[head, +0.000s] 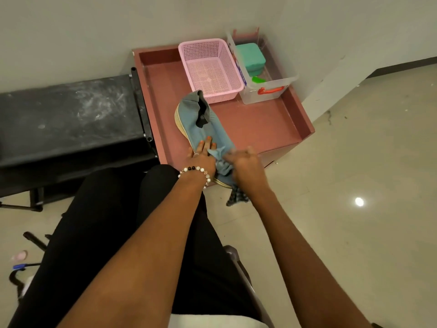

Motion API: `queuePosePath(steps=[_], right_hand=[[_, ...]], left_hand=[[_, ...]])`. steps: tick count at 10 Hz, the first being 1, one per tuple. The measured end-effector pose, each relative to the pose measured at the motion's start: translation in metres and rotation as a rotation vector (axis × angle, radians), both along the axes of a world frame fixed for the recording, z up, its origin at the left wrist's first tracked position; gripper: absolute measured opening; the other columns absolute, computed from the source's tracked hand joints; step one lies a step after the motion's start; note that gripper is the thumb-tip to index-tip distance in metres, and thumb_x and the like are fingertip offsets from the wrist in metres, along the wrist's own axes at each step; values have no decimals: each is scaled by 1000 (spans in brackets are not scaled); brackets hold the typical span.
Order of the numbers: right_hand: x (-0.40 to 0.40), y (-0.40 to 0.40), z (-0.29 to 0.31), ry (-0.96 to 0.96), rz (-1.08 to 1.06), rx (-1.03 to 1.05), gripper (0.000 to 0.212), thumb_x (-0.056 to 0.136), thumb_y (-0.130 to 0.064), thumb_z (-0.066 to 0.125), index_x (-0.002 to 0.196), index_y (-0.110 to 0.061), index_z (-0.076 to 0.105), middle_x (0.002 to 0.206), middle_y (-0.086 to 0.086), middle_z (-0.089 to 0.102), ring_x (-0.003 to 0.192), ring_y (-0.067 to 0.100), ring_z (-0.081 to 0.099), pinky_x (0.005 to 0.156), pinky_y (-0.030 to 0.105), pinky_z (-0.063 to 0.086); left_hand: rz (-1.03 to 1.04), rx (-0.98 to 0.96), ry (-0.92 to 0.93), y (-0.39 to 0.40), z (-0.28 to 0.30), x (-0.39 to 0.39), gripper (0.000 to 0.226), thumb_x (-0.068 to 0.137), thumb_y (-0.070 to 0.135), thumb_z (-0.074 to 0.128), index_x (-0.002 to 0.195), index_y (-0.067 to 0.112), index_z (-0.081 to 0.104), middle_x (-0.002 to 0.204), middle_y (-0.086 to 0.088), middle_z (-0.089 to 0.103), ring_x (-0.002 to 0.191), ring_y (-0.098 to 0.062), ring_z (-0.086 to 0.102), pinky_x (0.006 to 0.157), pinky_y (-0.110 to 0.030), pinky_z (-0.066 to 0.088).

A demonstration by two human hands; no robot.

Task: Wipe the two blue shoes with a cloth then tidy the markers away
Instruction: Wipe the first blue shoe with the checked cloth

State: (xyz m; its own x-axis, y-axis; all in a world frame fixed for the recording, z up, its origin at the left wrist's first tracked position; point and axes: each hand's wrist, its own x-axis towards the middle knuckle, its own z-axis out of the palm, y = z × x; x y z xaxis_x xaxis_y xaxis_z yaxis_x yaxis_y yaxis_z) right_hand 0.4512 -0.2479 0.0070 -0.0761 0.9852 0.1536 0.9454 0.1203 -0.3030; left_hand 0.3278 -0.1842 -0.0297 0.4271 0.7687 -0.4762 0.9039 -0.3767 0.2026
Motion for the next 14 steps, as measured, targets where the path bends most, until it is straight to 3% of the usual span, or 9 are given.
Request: queuePosePath(steps=[1, 4, 6, 8, 9, 10, 11, 12, 14], right_hand=[[-1, -8, -32, -202, 88, -115, 26, 66, -5, 66, 91, -10, 71, 87, 3, 69, 67, 26, 55, 73, 30, 37], [9, -32, -19, -144, 0, -199, 42, 58, 0, 77, 99, -8, 71, 82, 7, 68, 72, 32, 56, 52, 28, 48], [-2, 30, -28, -295, 140, 6, 29, 75, -13, 47, 85, -6, 73, 82, 5, 70, 60, 22, 58, 65, 28, 45], [-5, 31, -24, -130, 30, -68, 29, 76, -13, 45, 80, -9, 74, 73, 2, 69, 58, 22, 55, 55, 23, 46], [-1, 12, -26, -89, -70, -115, 19, 82, 0, 54, 94, 0, 69, 87, 12, 66, 83, 30, 58, 74, 31, 48], [9, -27, -28, 347, -295, -271, 18, 87, -16, 52, 96, -8, 66, 88, -3, 61, 90, 17, 56, 81, 24, 47], [8, -29, -34, 269, -325, -279, 15, 82, -21, 56, 91, -14, 67, 78, -14, 59, 69, -7, 55, 68, 12, 46], [4, -16, -29, 407, -416, -288, 21, 83, -19, 58, 99, -7, 67, 85, -5, 64, 81, 10, 61, 77, 26, 50], [-10, 38, -32, 116, -65, -103, 29, 75, -14, 45, 81, -8, 73, 80, 4, 71, 65, 19, 54, 66, 29, 43]], left_hand=[[-16, -32, 65, -2, -9, -6, 76, 99, 38, 42, 153, 21, -9, 157, 4, -23, 146, -15, -13, 116, -50, 0], [-29, -115, 75, 0, 2, -8, 78, 98, 51, 32, 150, 20, -17, 154, 6, -30, 144, -11, -20, 114, -58, -4], [-8, -123, 107, 1, 6, -6, 88, 94, 58, 38, 150, 19, -18, 155, 3, -29, 144, -12, -21, 115, -58, -1], [9, -122, 112, 0, 7, -4, 90, 94, 59, 37, 150, 16, -18, 155, 2, -29, 144, -13, -21, 113, -59, -1], [6, -111, 107, -1, 6, -4, 90, 93, 61, 35, 150, 14, -18, 156, 2, -28, 145, -13, -19, 113, -61, 0], [25, -148, 97, 0, 7, -3, 91, 93, 58, 39, 149, 15, -19, 155, 3, -29, 144, -12, -21, 113, -61, -3], [39, -176, 86, 1, 8, -1, 96, 91, 58, 45, 149, 16, -20, 154, 4, -31, 143, -11, -23, 113, -61, -6], [51, -174, 72, 1, 6, -1, 98, 91, 57, 48, 149, 16, -19, 154, 4, -31, 143, -12, -23, 112, -61, -6], [59, -191, 67, 3, 10, -1, 100, 90, 51, 54, 149, 18, -19, 154, 4, -31, 143, -13, -23, 112, -61, -4]])
